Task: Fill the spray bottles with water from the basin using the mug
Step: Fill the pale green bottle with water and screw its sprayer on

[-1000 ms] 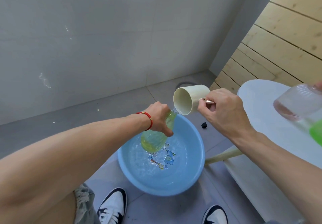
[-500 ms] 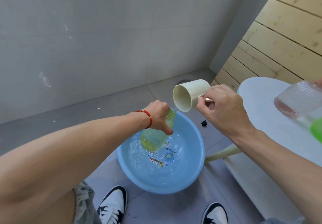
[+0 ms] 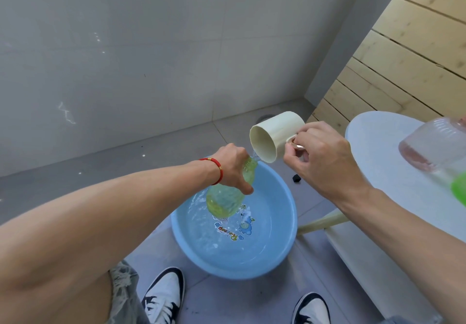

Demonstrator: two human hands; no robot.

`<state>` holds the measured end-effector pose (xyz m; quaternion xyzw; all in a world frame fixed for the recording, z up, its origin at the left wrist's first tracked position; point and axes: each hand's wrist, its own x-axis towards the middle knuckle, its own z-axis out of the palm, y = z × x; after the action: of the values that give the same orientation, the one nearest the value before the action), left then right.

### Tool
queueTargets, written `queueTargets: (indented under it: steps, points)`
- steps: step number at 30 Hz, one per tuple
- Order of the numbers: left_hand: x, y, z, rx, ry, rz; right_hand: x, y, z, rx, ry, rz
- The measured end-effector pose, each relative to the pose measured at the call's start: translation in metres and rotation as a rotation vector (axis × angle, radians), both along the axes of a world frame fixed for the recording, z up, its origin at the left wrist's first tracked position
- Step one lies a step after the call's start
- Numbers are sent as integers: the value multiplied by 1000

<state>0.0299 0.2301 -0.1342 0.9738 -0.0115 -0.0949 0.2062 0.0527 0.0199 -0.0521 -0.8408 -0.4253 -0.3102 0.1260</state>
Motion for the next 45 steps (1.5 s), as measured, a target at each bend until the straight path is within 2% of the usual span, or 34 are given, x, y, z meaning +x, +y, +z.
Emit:
queueTargets:
  steps: [20,23,25,28,30,32,35,40,42,45]
  points:
    - [4,5,-4,-83,-39,8,0,6,0,-152,-321,142]
    - [4,8,-3,-61,0,47,0,7,-2,-86,-160,61]
    - [3,10,-4,-46,6,66,-1,7,-6,44,109,-119]
    - [3,15,-4,-42,-4,82,6,0,-4,327,647,-348]
    - [3,17,0,-63,-21,102,8,-5,-2,405,863,-417]
    - [4,15,7,-84,-36,120,5,-9,-1,335,907,-438]
    - [4,10,17,-123,-52,165,-1,-12,2,376,942,-448]
    - [7,-4,33,-189,-102,152,-10,-36,24,581,727,-488]
    - [8,-10,42,-198,-143,137,-15,-57,37,610,638,-535]
    - [7,-22,60,-230,-196,121,-18,-95,48,615,617,-639]
